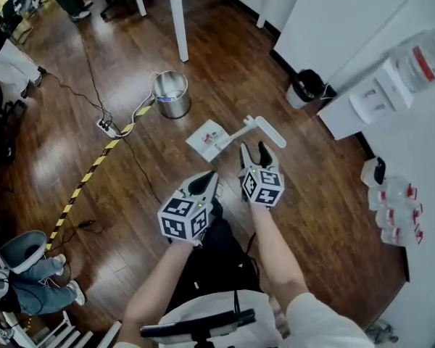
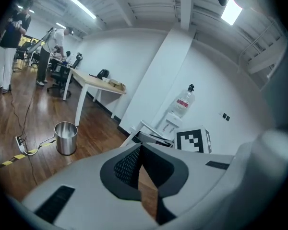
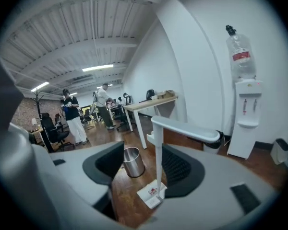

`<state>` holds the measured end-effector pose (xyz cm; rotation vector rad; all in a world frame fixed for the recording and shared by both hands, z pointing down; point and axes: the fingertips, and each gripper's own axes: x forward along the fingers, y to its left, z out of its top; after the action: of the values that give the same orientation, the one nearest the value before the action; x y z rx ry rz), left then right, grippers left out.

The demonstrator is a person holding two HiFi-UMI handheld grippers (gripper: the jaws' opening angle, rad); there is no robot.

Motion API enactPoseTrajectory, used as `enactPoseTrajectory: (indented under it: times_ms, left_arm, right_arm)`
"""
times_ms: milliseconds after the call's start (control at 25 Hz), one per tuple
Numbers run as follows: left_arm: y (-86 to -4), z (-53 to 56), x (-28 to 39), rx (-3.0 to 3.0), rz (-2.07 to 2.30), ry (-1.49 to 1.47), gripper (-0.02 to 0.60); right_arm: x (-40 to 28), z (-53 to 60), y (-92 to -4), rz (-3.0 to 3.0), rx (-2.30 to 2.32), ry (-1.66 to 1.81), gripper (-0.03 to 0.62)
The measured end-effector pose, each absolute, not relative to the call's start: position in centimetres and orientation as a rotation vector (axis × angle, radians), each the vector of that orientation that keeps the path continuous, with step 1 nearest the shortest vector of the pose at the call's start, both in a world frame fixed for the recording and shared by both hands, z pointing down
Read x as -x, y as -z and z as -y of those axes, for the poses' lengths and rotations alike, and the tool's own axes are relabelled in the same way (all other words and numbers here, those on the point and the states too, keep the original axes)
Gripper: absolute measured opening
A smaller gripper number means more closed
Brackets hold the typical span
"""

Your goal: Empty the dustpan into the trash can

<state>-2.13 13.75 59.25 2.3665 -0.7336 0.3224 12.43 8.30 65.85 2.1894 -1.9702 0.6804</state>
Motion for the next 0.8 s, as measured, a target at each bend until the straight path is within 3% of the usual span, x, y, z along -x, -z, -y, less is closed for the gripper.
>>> enactPoseTrajectory:
  times_ms: [360, 800]
  left_arm:
    - [-64.6, -11.4, -0.3, -2.286, 0.701, -0.339, -0.009]
    - [-65.3, -9.1, -1.6, -2.238, 0.655, -0.332, -0.009]
  right_arm:
    - [-15.3, -2.1, -69.4, 1.955, -2.283, -0.558, 0.278]
    - [-16.6, 2.3, -69.8, 1.927, -2.286, -0.537, 0.278]
